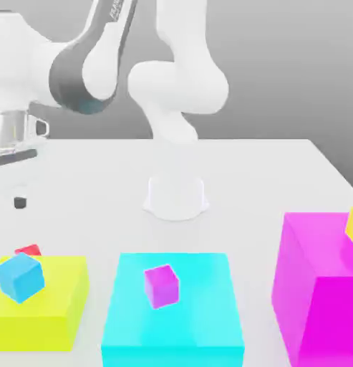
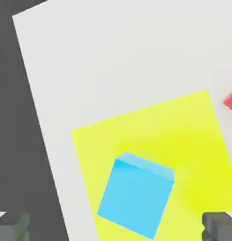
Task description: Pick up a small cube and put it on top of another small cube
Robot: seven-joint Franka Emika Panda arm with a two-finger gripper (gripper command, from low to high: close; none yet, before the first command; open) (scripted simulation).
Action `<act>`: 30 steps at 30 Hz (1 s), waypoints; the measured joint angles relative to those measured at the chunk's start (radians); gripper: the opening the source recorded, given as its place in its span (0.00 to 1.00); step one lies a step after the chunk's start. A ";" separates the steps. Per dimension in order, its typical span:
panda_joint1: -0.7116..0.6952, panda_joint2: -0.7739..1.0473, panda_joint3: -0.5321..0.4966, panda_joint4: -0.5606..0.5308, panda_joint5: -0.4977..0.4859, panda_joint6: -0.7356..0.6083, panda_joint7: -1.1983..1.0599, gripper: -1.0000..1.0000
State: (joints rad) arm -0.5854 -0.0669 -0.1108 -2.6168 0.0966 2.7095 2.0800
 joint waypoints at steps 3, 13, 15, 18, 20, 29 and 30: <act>-0.057 0.073 -0.024 -0.032 -0.010 0.042 0.143 0.50; -0.161 0.378 0.008 -0.044 0.073 0.259 0.295 0.50; -0.174 0.404 0.023 -0.039 0.084 0.279 0.288 0.00; -0.174 0.404 0.023 -0.039 0.084 0.281 0.288 0.00; -0.182 0.417 0.032 -0.036 0.088 0.293 0.284 0.00; -0.120 0.167 -0.032 -0.048 -0.042 0.086 0.301 0.00; -0.102 0.146 -0.024 -0.033 -0.048 0.065 0.259 0.00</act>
State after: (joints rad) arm -0.6873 0.0793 -0.1346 -2.6502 0.0481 2.7745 2.3393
